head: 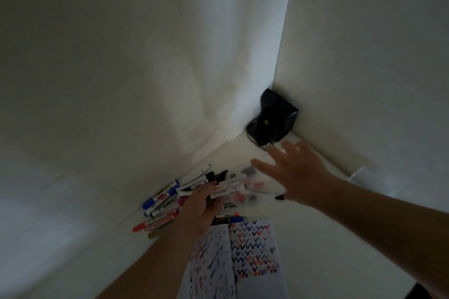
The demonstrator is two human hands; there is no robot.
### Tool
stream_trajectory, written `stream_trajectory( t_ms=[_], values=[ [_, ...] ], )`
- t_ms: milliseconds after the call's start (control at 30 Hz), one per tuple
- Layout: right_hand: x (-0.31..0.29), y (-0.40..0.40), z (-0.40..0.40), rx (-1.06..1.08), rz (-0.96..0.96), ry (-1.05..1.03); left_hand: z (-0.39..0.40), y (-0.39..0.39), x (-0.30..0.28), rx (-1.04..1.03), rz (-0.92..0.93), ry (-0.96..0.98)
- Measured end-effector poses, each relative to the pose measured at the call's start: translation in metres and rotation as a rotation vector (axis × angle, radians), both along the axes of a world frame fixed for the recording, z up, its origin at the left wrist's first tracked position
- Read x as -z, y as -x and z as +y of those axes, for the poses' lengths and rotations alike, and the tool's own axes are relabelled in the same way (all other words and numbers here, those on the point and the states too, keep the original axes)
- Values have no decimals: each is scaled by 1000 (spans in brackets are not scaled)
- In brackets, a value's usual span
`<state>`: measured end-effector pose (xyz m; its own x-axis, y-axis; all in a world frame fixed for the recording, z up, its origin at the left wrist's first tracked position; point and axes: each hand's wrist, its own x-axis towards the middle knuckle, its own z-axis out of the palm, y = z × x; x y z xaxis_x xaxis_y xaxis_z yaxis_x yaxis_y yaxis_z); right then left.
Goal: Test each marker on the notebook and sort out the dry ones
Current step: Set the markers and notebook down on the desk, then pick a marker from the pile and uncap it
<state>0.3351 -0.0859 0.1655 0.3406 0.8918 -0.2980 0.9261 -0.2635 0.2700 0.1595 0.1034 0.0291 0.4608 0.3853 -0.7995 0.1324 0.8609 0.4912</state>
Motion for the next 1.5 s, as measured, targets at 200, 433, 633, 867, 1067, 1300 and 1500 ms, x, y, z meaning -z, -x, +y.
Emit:
stream_trajectory(
  t_ms=[200,433,633,867,1067,1300,1500],
  values=[
    [34,-12,-78,560,441,-184,19,14,3,43,165,-121],
    [113,-8,-51,1194,975,-943,11,18,-3,147,274,-235],
    [149,-31,-23,1243,842,-1013,-4,27,-2,161,291,-263],
    [181,-39,-23,1310,874,-1017,-19,30,5,143,284,-154],
    [182,7,-51,1428,874,-1011,-31,8,18,399,346,-294],
    [198,95,-86,1172,895,-648,-59,-14,27,763,443,-753],
    [198,96,-81,765,818,-369,-58,18,24,1031,350,-1232]
  ],
)
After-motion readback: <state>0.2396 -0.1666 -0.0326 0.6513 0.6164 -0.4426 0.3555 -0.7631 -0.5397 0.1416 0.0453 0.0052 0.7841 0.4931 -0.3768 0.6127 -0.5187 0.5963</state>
